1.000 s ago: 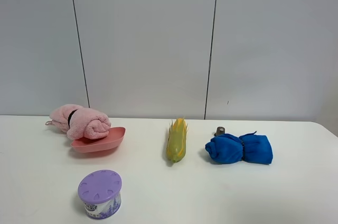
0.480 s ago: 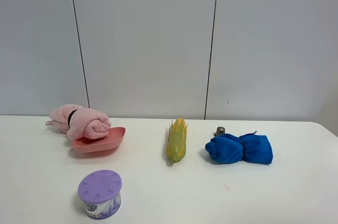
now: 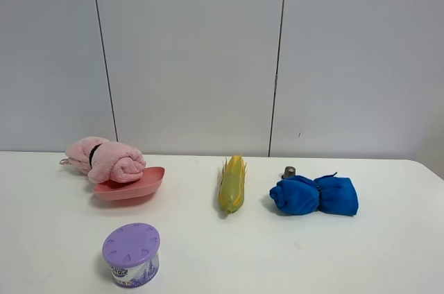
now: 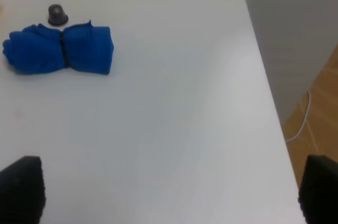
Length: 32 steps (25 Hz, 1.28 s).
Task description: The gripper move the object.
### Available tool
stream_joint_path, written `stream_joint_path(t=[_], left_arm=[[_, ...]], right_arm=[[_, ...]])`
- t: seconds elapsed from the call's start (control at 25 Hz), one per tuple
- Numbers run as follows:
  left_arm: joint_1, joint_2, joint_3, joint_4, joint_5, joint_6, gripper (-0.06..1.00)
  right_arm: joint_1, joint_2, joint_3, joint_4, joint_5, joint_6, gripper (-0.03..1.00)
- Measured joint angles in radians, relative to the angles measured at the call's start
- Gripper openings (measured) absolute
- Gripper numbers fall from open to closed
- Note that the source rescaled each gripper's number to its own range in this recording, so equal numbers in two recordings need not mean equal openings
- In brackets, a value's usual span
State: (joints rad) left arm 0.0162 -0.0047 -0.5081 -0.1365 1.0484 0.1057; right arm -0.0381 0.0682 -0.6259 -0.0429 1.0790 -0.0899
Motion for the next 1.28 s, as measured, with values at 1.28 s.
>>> stream_joint_path(t=[1.28], left_arm=[[0.000,0.000,0.000,0.000,0.000,0.000,1.00]], right_arm=[[0.000,-0.071,0.121,0.058,-0.009,-0.009,0.95]])
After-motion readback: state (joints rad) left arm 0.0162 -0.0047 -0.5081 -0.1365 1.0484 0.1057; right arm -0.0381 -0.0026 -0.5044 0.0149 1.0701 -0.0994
